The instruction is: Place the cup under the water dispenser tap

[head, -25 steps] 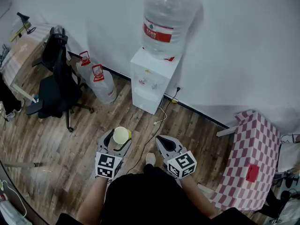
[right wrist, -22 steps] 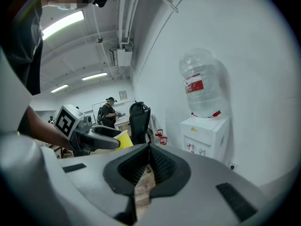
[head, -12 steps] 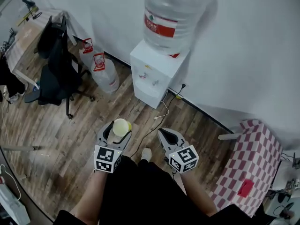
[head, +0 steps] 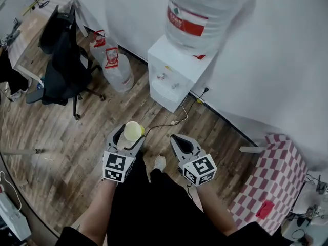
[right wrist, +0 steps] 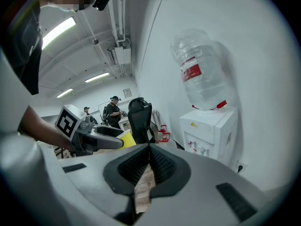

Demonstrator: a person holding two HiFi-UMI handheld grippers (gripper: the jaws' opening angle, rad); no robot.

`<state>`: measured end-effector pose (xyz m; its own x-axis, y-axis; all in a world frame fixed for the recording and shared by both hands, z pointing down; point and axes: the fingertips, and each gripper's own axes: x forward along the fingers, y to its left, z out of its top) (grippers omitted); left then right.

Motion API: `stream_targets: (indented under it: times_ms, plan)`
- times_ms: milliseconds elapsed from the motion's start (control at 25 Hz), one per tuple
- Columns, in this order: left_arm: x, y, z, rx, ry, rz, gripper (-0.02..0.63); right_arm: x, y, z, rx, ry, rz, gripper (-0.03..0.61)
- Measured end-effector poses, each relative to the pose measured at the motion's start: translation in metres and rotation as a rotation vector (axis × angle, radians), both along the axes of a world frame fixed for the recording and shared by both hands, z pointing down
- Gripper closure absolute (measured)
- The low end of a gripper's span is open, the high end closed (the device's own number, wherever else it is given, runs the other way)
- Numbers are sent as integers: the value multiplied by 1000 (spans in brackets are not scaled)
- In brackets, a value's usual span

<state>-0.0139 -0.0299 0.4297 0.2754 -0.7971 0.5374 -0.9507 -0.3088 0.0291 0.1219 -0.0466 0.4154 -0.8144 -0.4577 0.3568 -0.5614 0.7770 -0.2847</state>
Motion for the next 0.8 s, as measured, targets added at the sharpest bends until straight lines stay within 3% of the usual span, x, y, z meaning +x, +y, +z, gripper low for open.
stream_targets:
  times_ms: [400,800]
  plan:
    - [-15,-75,51,-50,45,81,262,-32,-43,28,-35,48,83,555]
    - [-32,-171,142,-107,52,189,262,-65,-106,88,-71,138,171,555]
